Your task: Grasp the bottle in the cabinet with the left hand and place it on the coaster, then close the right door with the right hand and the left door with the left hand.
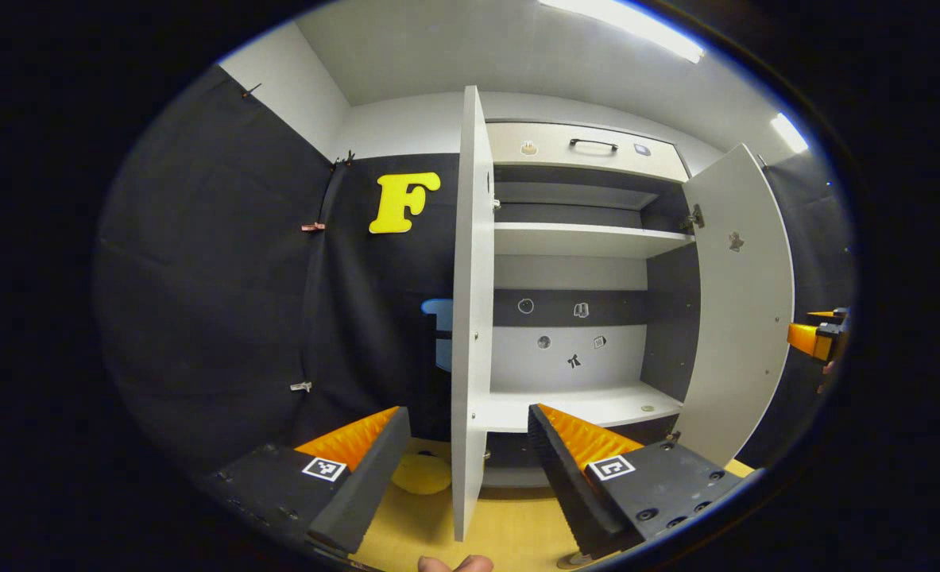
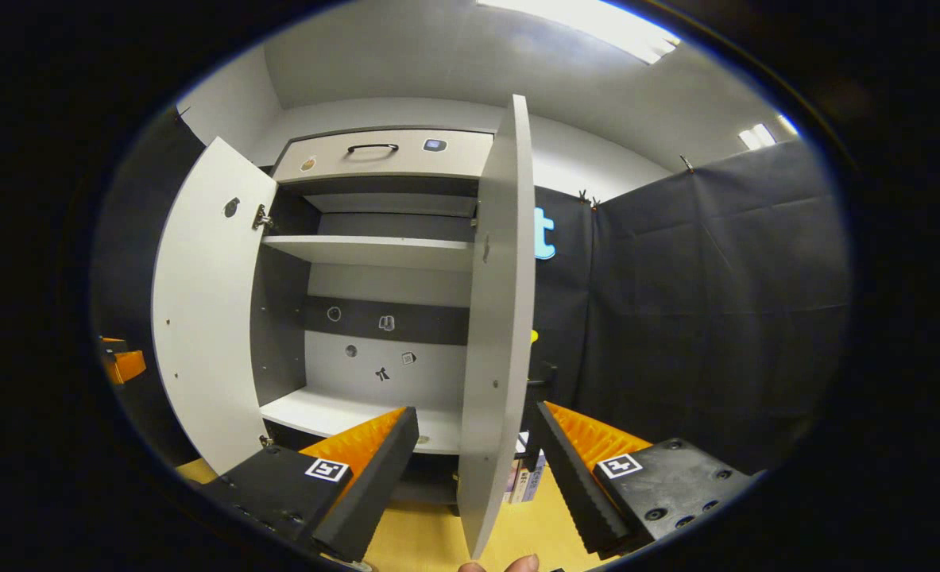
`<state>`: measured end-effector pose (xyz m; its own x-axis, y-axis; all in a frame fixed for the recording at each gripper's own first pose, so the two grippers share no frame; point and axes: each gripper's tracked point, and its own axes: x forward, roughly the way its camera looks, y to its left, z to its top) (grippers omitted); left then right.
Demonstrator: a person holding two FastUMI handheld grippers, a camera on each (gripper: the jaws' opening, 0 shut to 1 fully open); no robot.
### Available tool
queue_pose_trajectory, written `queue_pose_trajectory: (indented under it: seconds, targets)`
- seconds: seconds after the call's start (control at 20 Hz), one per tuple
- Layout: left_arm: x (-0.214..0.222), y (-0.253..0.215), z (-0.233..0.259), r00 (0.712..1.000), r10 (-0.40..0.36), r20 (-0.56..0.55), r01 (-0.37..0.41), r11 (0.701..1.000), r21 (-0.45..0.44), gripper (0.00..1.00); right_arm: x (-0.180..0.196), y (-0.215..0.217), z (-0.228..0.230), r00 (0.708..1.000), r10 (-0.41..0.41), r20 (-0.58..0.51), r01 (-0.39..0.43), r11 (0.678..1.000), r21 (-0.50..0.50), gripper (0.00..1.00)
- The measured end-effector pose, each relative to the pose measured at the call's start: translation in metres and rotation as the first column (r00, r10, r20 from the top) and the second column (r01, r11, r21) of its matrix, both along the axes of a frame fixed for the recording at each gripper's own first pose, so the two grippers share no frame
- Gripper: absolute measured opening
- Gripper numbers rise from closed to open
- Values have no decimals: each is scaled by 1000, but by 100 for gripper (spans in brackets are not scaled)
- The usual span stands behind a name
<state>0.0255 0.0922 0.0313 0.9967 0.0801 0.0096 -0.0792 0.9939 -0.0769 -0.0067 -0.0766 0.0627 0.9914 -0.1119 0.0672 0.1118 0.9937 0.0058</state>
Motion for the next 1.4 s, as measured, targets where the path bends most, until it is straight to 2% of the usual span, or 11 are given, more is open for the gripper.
queue_pose_trajectory:
  seconds: [0.2, 0.4, 0.55, 0.9, 1.25, 1.4]
  targets:
    - [9, 2, -2, 1000, 15, -7, -15, 999, -36, 95, 11, -48, -11, 997, -68, -29, 68, 998, 10, 97]
    - [15, 7, -1, 999, 52, -18, -51, 998, 21, 95, 23, -103, -14, 988, -150, -26, 151, 987, 52, 97]
    - [19, 7, -3, 998, 66, -24, -65, 997, 28, 95, 37, -129, -27, 982, -184, -50, 186, 982, 41, 97]
    - [22, 9, -6, 996, 77, -42, -75, 996, 48, 95, 60, -108, -46, 991, -93, -97, 97, 994, 41, 97]
    - [23, 10, -9, 998, 50, -39, -47, 996, 71, 95, 56, -89, -47, 991, -79, -107, 87, 994, 73, 95]
    - [24, 13, -9, 998, 49, -37, -47, 996, 70, 95, 54, -69, -46, 993, -48, -107, 57, 995, 79, 95]
